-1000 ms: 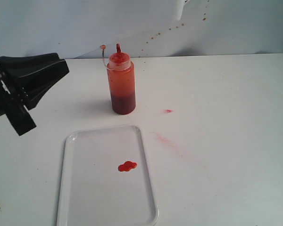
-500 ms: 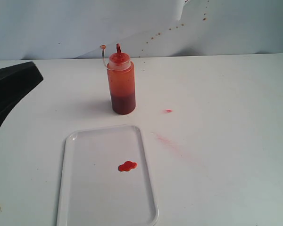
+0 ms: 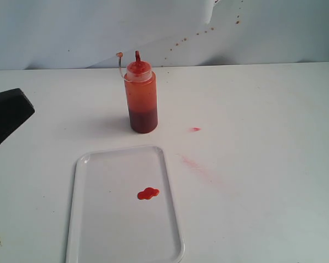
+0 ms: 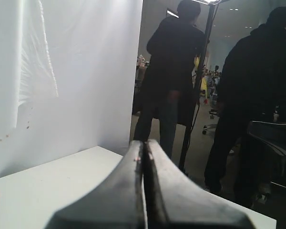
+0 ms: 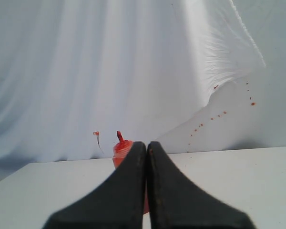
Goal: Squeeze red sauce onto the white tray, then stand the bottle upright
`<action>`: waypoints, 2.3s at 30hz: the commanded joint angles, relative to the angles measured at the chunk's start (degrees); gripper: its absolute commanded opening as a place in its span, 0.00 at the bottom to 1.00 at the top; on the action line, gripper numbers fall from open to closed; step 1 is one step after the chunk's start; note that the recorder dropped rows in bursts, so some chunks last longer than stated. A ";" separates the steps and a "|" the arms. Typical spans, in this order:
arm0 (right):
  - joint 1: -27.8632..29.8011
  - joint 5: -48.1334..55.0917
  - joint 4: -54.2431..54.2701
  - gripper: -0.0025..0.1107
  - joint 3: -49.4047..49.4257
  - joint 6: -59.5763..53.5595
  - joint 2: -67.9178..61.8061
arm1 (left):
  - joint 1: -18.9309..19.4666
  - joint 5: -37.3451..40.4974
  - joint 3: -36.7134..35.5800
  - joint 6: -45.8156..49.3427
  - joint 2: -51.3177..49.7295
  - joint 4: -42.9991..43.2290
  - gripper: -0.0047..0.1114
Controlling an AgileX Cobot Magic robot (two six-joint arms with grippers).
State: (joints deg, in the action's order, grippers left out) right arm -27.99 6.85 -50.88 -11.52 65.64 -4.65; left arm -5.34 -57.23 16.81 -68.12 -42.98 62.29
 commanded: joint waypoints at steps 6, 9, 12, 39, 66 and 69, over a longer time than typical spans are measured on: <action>0.08 0.04 -0.12 0.02 0.36 -0.13 0.39 | 0.10 0.42 -0.19 -0.36 1.73 0.02 0.04; 0.08 0.04 -0.12 0.02 0.36 -0.13 0.39 | 0.10 0.64 -0.19 -0.36 4.52 0.02 0.04; 0.08 0.04 -0.12 0.02 0.36 -0.13 0.39 | 0.10 0.64 -0.19 -0.36 8.15 0.02 0.04; 0.08 0.15 -0.14 0.02 0.36 -0.13 0.42 | 0.00 17.24 -0.46 -12.00 42.98 26.56 0.04; 0.08 0.15 -0.14 0.02 0.36 -0.13 0.42 | 0.00 30.79 -1.18 -22.00 42.98 24.01 0.04; 0.08 0.26 -0.14 0.02 0.36 -0.13 0.42 | 0.00 33.88 -3.65 -10.70 42.98 7.97 0.04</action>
State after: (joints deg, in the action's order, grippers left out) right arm -27.99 6.91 -50.88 -11.52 65.64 -4.39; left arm -5.34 -26.90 15.14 -87.01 -0.04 82.90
